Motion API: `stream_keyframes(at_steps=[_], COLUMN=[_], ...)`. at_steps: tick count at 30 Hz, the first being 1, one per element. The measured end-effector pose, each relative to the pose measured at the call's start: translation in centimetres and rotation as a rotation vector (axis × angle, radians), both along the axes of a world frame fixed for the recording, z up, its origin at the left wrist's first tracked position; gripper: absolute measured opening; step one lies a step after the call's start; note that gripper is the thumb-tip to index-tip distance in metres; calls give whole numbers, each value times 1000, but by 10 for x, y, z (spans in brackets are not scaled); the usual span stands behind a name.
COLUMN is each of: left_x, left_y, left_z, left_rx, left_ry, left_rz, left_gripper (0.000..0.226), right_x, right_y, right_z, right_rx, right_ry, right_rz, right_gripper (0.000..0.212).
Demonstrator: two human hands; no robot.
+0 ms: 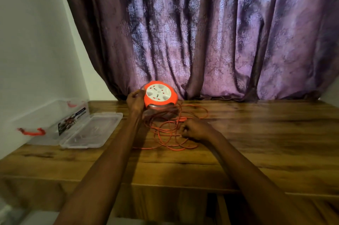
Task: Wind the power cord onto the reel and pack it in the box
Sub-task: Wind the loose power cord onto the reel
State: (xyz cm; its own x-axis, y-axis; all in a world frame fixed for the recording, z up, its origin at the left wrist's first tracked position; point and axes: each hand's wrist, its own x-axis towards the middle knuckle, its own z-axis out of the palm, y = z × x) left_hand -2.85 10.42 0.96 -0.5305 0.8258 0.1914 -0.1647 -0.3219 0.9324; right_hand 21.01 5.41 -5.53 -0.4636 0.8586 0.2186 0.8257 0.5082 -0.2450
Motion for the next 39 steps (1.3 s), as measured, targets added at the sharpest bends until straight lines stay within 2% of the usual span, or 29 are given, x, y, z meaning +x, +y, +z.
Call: stream_keyframes(at_steps=[7,16,18,22,25,27,30,33,36,39], left_x=[-17,0,2,-4,-9,-8,-2,12,35,59], left_y=[5,8,8,12,13,12,6,-1,-12,-20], left_z=[-9,2,4,2,-3,-4,-1,6,14,25], left_rx=[-40,-46,-36,-31,-41,-35,0,60,116,162], left_ry=[120,181,176,127,75,43,71,220,316,417], left_rz=[43,-101,-85,-35,-45,-48,-70,-156,-332,-437], left_gripper=[33,28,29,32,32,33,32,31,31,29], right_x=[9,7,10,27,38,41,41,38,31,33], right_y=[-2,-8,-8,-5,-3,-2,-1,1,2,3], right_z=[4,8,8,4,-3,-7,1,28,58,78], right_rx=[470,667,636,438,74,-95,-53,49,-89,-156], right_ry=[242,260,301,316,359,407,567,807,1106,1116], right_rz=[39,19,23,-12,2,2,-33,-91,-83,-47], right_gripper=[12,16,17,32,24,16,18,24,44,41])
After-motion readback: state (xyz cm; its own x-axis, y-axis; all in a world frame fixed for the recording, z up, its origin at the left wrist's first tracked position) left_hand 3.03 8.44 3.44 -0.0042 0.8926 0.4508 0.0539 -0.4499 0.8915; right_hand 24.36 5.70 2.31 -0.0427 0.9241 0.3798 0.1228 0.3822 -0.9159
